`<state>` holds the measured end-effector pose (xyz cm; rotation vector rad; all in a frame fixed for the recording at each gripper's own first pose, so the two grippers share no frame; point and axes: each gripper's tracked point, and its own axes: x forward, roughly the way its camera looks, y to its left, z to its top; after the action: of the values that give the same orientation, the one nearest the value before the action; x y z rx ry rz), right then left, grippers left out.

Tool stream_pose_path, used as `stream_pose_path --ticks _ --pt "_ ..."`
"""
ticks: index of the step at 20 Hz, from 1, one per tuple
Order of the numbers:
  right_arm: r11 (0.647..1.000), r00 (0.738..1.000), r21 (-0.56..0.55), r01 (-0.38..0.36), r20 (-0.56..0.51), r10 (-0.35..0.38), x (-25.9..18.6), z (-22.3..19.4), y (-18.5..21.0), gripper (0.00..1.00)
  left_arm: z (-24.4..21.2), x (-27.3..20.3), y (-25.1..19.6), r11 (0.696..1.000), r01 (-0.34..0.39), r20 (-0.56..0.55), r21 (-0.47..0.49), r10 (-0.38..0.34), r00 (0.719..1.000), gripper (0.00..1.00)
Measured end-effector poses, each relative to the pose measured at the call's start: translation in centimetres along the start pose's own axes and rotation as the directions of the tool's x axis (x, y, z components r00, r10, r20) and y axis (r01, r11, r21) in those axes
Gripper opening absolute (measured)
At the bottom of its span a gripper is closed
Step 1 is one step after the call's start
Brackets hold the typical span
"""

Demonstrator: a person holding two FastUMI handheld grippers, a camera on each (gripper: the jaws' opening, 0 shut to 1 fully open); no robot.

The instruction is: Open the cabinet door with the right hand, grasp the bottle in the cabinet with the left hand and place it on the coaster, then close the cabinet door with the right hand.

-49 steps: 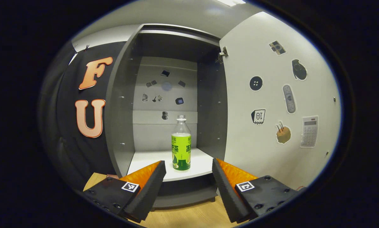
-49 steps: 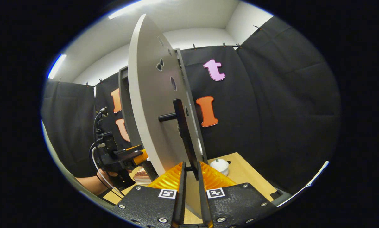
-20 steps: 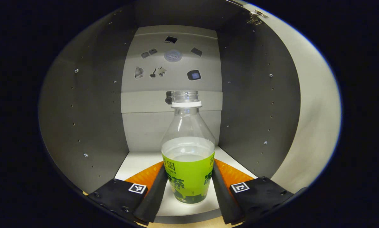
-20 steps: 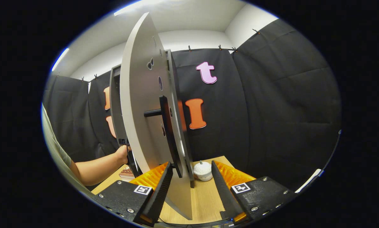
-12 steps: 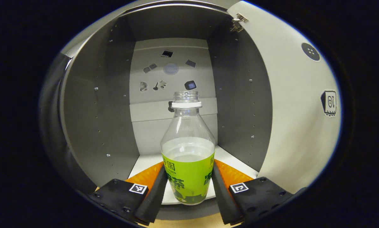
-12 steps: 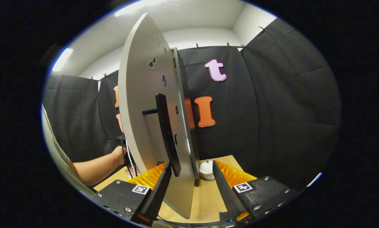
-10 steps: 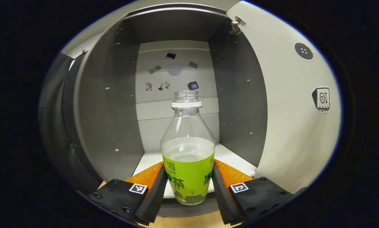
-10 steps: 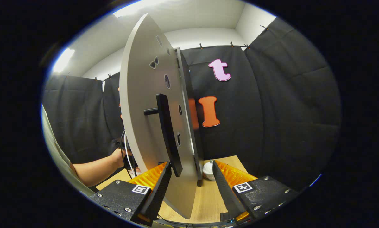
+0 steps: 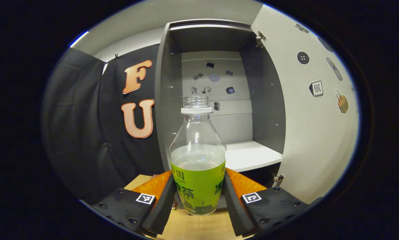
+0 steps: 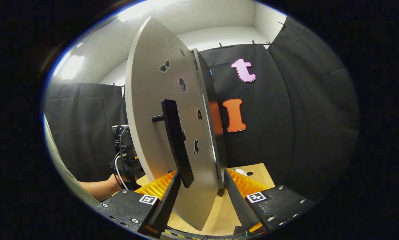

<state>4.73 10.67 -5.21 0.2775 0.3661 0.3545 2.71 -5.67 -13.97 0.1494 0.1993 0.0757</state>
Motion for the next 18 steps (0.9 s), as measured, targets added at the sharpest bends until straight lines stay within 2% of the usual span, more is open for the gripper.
stream_pose_path --ticks 4,7,10,14,18 --pt "0.998 0.999 -0.045 0.036 0.021 -0.035 -0.1 0.3 1.2 0.81 -4.9 -1.8 3.2 0.999 -0.032 -0.048 0.02 0.033 0.998 0.78" --pt "0.993 0.995 -0.065 0.101 0.025 -0.1 -0.4 0.2 0.8 0.81 -8.9 -3.1 5.5 0.997 -0.073 -0.088 0.015 0.074 0.993 0.8" --pt "0.988 0.988 -0.016 0.156 0.024 -0.155 -0.8 0.0 0.6 0.81 -13.6 -4.5 7.3 0.994 -0.107 -0.134 0.009 0.107 0.985 0.8" --pt "0.97 0.97 0.04 0.239 0.024 -0.24 -1.2 -0.4 0.0 0.81 -19.0 -6.4 8.8 0.993 -0.116 -0.189 0.012 0.116 0.975 0.8" --pt "0.955 0.959 0.084 0.283 -0.009 -0.283 -1.3 -1.5 0.0 0.82 -23.2 -7.8 10.2 0.993 -0.119 -0.222 0.001 0.116 0.968 0.8"
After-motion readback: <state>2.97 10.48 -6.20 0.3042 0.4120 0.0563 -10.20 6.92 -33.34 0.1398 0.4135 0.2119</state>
